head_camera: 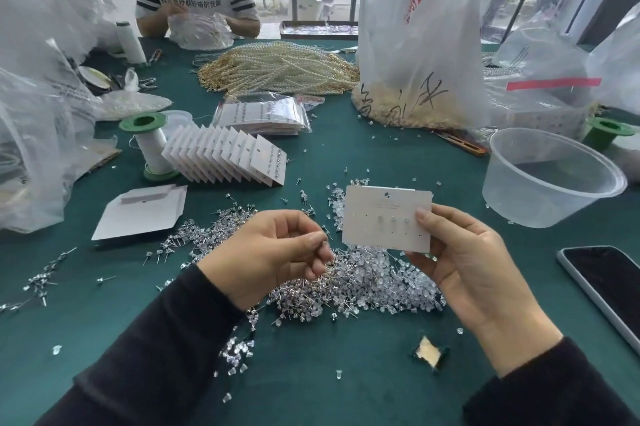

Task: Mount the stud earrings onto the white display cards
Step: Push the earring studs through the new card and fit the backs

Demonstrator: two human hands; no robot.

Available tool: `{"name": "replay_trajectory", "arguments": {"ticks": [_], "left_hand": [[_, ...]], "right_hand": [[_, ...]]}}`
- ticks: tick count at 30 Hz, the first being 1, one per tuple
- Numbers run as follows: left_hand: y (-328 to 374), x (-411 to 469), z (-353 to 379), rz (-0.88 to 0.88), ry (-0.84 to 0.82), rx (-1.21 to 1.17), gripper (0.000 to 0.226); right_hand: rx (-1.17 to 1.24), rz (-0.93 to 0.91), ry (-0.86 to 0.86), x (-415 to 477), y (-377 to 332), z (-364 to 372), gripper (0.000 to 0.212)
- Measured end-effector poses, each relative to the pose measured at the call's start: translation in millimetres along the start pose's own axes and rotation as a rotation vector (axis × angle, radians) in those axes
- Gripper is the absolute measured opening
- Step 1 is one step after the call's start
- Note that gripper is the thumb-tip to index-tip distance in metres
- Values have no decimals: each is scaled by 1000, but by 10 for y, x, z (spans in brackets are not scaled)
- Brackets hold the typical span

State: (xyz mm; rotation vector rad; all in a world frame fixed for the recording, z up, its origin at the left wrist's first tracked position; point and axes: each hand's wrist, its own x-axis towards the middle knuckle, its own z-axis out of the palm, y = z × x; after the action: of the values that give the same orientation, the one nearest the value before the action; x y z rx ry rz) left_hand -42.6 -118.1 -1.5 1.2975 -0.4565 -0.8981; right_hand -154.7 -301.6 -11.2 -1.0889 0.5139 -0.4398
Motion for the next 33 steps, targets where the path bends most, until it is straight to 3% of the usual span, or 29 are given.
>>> {"name": "replay_trajectory", "arguments": {"ticks": [10, 13, 15, 21, 26, 33], "left_hand": [[-6, -1, -10, 55, 161, 49, 17], [12, -15, 6, 79, 210, 54, 12], [9, -24, 26, 104, 241, 162, 1], [-29, -45, 109, 253, 253, 480, 12], [-35, -55, 129, 644, 334, 989, 19], [-52, -39, 134, 725, 362, 1086, 22]], "right_hand": [[-53, -14, -64, -75, 15, 68, 9], [-91, -48, -79, -110, 47, 103, 10], [-111, -89, -77, -131, 51, 122, 12], [-137, -198, -87, -191, 25, 174, 10], [-143, -231, -111, -203, 29, 200, 11], [-212, -276, -160, -233, 54, 218, 16]]}}
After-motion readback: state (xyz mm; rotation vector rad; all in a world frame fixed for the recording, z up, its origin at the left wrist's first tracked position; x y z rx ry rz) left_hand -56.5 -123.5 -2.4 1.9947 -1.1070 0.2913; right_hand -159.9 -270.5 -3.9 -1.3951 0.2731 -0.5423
